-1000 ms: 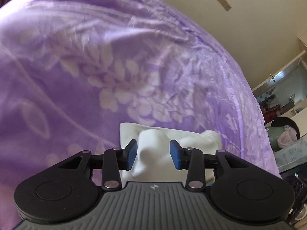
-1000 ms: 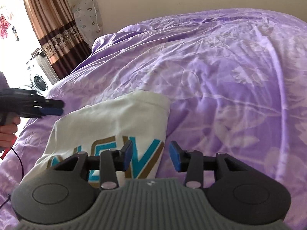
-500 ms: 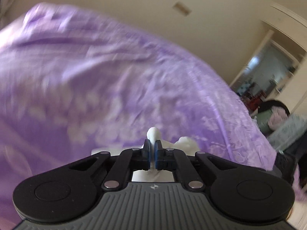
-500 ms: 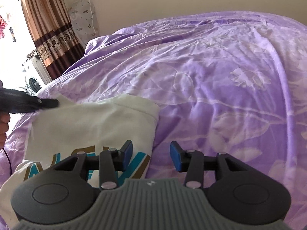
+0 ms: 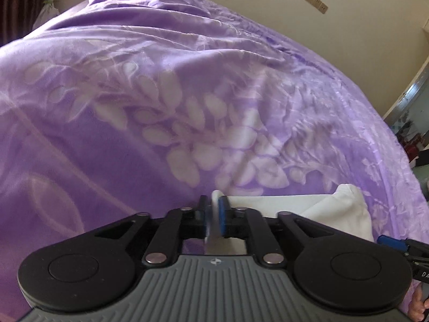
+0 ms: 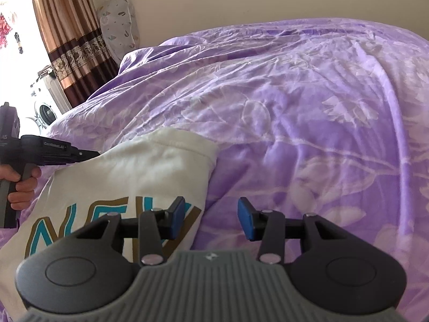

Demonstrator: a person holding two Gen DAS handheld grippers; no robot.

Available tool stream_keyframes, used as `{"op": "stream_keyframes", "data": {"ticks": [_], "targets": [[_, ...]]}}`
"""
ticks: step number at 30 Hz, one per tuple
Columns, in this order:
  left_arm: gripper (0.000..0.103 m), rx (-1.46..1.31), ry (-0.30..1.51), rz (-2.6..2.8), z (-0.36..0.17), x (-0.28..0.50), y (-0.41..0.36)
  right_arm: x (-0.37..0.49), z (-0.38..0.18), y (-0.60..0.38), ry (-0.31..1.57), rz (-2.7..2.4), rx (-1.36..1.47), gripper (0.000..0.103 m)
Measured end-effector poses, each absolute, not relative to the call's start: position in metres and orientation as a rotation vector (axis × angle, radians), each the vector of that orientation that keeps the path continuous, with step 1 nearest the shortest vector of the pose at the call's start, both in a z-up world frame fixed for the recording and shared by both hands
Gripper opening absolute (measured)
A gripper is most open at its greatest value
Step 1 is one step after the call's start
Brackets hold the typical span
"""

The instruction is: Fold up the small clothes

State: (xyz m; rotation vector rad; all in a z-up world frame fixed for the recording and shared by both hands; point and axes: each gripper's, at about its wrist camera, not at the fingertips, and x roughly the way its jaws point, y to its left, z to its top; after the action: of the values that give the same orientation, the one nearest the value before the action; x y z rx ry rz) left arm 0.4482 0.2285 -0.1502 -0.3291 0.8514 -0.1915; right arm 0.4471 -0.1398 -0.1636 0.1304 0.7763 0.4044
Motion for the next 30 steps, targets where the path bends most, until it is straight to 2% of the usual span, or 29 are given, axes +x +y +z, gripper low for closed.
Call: {"op": "stream_keyframes", "data": {"ticks": [2,9,11,16,22,24,27,30], "targets": [[0.023,-0.357,0.856,-0.158,-0.144,0.445,0.234,0.447,-0.162,-0.138,0.776,0.399,0.117,0.04],[0.022,-0.347,0.845,-0.125,-0.096,0.402,0.243,0.428,-0.14,-0.135,0.787,0.377,0.074,0.041],[0.022,-0.321,0.851,-0.16,-0.08,0.382,0.236,0.415,-0.13,-0.133,0.781,0.391,0.077,0.046],[0.022,-0.243,0.918,-0.253,-0.06,0.324,0.204,0.371,-0.115,-0.125,0.803,0.47,0.097,0.046],[0.022,-0.112,1.004,-0.28,-0.07,0.275,0.168,0.313,-0.108,-0.11,0.817,0.523,0.051,0.041],[0.022,-0.056,1.04,-0.235,-0.082,0.268,0.159,0.303,-0.11,-0.109,0.832,0.533,0.051,0.037],[0.022,-0.015,1.061,-0.193,-0.096,0.266,0.154,0.291,-0.118,-0.103,0.862,0.533,0.027,0.036],[0.022,0.013,1.063,-0.184,-0.1,0.262,0.153,0.286,-0.131,-0.096,0.888,0.531,-0.03,0.027]]}}
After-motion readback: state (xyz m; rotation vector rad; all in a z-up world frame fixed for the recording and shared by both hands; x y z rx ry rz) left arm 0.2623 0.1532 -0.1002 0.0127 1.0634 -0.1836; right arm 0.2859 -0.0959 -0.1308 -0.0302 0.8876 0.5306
